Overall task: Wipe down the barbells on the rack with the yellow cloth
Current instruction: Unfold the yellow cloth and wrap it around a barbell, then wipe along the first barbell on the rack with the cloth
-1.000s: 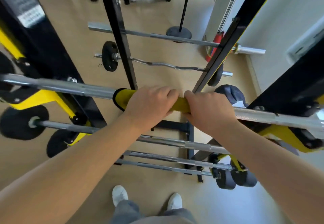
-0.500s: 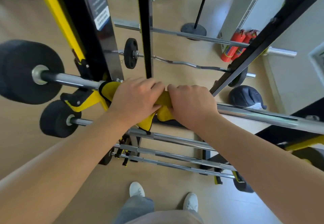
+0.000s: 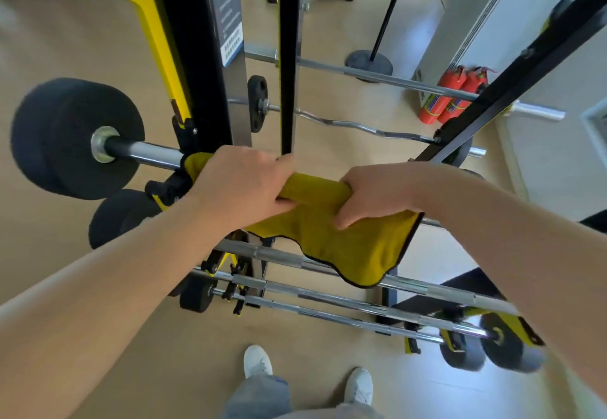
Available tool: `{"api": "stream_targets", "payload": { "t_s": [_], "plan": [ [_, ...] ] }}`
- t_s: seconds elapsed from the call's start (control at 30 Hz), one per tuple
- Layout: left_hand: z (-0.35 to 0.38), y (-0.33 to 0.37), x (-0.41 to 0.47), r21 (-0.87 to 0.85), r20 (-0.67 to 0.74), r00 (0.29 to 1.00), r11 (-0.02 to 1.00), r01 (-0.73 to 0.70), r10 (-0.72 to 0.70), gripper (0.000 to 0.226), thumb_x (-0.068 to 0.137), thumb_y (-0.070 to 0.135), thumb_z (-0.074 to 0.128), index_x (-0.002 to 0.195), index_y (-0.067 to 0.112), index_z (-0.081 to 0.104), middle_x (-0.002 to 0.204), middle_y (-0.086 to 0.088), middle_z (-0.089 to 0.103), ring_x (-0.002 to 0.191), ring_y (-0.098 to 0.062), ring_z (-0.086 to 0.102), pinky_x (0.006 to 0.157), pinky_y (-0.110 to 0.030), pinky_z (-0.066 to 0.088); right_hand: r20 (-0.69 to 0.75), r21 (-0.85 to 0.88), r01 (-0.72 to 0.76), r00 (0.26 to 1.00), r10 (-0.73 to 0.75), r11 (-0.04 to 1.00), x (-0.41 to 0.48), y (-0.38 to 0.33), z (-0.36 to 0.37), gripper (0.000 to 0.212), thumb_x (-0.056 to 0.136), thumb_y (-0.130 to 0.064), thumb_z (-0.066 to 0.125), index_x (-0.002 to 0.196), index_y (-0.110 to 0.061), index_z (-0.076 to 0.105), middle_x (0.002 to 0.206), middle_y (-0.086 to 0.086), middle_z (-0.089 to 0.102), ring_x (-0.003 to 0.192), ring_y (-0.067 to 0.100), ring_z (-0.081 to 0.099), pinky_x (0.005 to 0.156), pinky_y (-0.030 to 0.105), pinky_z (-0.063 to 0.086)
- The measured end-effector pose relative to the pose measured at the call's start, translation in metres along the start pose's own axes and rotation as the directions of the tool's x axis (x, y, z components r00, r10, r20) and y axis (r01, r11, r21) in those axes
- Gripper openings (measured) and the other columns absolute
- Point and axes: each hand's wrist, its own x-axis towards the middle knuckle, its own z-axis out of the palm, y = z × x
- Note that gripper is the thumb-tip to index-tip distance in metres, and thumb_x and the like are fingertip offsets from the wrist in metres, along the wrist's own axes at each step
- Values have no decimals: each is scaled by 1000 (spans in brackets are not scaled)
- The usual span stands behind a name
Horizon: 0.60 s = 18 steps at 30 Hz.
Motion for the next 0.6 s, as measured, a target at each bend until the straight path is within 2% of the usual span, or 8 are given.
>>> {"api": "stream_targets", "payload": {
  "t_s": [0.1,0.2,0.27,0.33,0.43,0.5,0.53,0.6],
  "plan": [
    [1,1,8,81,97,995,996,-22,14,40,95,61,43,85,24,33,65,5,46,54,-14,46,46,-27,29,-316,-237,-34,948,-44,971,6,-5,22,28,89,-49,60,104,-25,63,82,-4,60,72,15,58,64,33,54],
    [-4,3,11,15,170,985,999,29,-31,37,93,57,50,86,25,33,64,6,38,59,-18,46,52,-30,36,-712,-405,-233,687,-145,884,6,-9,63,14,88,-33,63,87,-24,51,61,-7,42,53,18,44,50,28,32],
    [-7,6,10,-1,204,977,998,66,-64,35,93,54,54,86,26,34,61,7,30,57,-16,42,54,-30,36,-802,-425,-303,562,-200,853,7,-16,75,17,85,-30,69,84,-22,53,58,-6,42,47,18,40,49,27,27],
    [-8,8,9,26,188,978,996,90,-94,30,94,50,54,86,26,38,60,6,29,56,-16,42,53,-29,36,-732,-363,-233,671,-121,902,9,-18,64,17,90,-35,63,89,-22,50,63,-7,45,52,15,42,52,29,36],
    [-9,11,8,63,172,979,993,99,-108,20,97,42,49,91,23,48,63,5,38,60,-18,46,53,-29,34,-219,-139,-66,975,35,988,11,-22,16,31,86,-45,70,102,-22,57,81,-3,58,69,15,57,60,29,48],
    [-7,12,8,70,203,973,992,101,-113,18,98,40,49,96,22,50,66,4,42,61,-17,47,53,-31,35,134,58,-83,988,75,995,9,-29,-11,40,84,-45,75,109,-25,52,95,-2,62,80,17,63,61,26,50],
    [-6,11,10,68,216,970,992,102,-115,17,97,39,51,94,22,50,65,4,44,61,-18,48,53,-31,36,177,74,-90,981,75,993,9,-29,-15,40,84,-44,75,109,-26,50,97,-3,62,82,17,64,62,26,51],
    [-4,8,15,32,226,969,995,98,-103,18,94,42,54,89,24,52,65,3,47,61,-18,50,52,-31,40,-11,-54,-69,998,69,996,12,-27,-3,30,87,-42,71,102,-25,51,88,-4,59,78,18,62,61,27,50]
  ]
}}
